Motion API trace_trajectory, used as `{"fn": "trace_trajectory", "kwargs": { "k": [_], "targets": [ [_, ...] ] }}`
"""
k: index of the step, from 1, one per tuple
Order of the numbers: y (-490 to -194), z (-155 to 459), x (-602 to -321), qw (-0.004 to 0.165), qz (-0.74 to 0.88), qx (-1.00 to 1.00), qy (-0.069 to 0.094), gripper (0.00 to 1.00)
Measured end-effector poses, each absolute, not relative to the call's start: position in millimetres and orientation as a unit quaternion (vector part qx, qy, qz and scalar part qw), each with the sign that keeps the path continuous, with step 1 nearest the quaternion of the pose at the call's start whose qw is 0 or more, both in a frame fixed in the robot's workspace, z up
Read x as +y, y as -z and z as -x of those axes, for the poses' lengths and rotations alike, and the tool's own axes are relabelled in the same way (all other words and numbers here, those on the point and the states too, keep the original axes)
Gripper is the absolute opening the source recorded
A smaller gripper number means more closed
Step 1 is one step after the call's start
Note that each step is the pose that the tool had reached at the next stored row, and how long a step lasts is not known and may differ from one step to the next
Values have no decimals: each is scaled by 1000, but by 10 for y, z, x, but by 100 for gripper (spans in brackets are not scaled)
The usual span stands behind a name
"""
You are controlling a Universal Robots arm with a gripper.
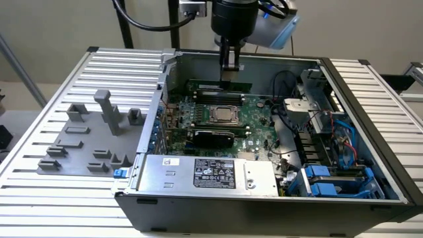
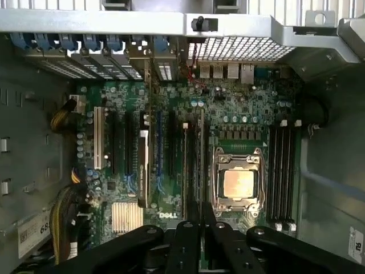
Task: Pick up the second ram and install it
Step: 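Insert the second ram into the second slot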
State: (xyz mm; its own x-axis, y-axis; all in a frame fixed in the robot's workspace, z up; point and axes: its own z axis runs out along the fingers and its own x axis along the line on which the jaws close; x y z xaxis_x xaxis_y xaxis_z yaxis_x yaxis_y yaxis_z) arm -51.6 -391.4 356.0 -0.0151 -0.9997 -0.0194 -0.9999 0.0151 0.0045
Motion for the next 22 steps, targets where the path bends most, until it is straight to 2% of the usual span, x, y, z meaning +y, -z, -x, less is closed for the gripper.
{"fn": "trace_trajectory", "kwargs": {
  "k": [12, 22],
  "targets": [
    [-3342, 400, -3699, 5, 702, 712, -8, 0],
    [-3263, 360, -3689, 5, 702, 712, -9, 0]
  ]
}}
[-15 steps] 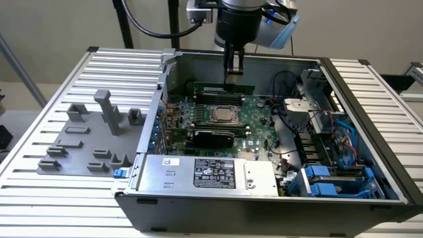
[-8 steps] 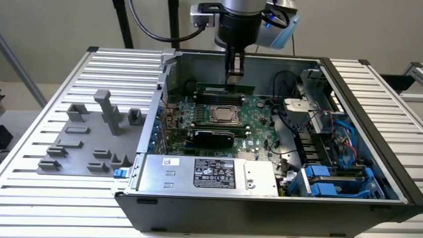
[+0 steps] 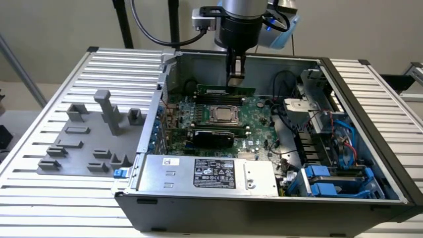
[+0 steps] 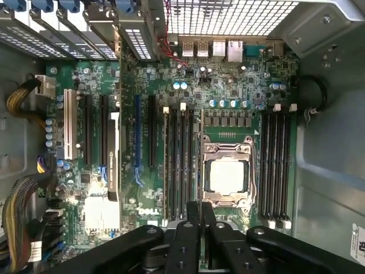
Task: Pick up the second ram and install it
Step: 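Insert the second ram into the second slot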
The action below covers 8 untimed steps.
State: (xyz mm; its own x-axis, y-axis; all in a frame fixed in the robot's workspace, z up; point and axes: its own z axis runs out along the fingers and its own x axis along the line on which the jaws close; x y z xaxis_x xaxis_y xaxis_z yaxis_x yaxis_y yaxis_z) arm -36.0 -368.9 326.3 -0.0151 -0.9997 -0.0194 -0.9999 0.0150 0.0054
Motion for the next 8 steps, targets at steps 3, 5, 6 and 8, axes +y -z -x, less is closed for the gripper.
{"fn": "trace_trajectory", "kwargs": {
  "k": [3, 5, 6, 8],
  "targets": [
    [-3263, 360, -3689, 5, 702, 712, -9, 0],
    [-3263, 360, -3689, 5, 702, 712, -9, 0],
    [-3263, 360, -3689, 5, 702, 712, -9, 0],
    [-3263, 360, -3689, 5, 702, 712, -9, 0]
  ]
}}
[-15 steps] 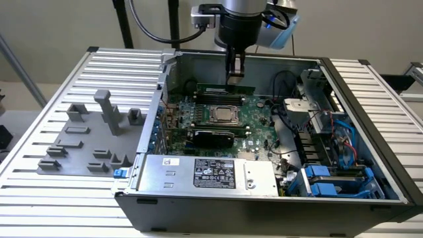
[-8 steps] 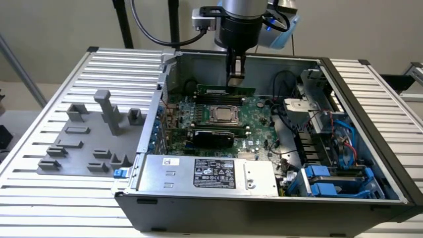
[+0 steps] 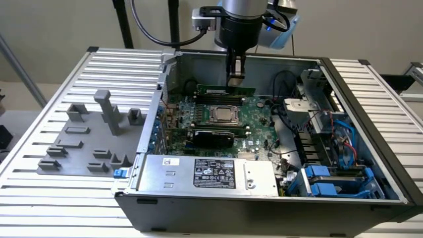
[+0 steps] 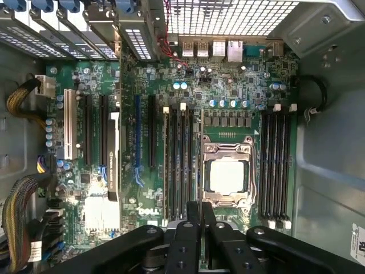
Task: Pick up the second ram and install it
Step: 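Insert the second ram into the second slot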
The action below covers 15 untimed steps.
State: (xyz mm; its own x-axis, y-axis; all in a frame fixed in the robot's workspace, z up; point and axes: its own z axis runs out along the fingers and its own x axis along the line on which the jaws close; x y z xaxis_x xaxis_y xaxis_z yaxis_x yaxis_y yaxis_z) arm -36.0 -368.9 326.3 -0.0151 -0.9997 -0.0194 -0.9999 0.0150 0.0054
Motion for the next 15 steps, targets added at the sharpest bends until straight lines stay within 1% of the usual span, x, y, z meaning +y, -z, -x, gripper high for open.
{"fn": "trace_trajectory", "kwargs": {
  "k": [3, 15],
  "targets": [
    [-3256, 360, -3689, 5, 702, 712, -9, 0],
    [-3042, 421, -3691, 5, 702, 712, -9, 0]
  ]
}}
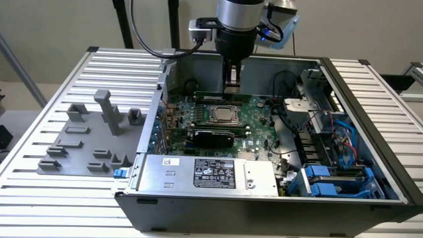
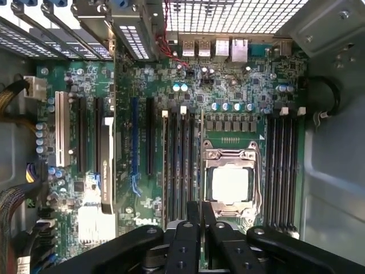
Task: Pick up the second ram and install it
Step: 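Insert the second ram into the second slot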
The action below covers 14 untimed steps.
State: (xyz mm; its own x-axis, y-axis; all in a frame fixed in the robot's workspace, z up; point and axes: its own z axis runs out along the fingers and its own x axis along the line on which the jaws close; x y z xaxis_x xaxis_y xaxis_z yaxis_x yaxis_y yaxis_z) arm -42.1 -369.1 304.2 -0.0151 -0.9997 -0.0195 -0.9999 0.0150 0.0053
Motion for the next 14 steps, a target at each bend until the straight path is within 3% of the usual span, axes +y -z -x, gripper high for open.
{"fn": "trace_trajectory", "kwargs": {
  "k": [14],
  "targets": [
    [-2786, 422, -3744, 5, 702, 712, -9, 0]
  ]
}}
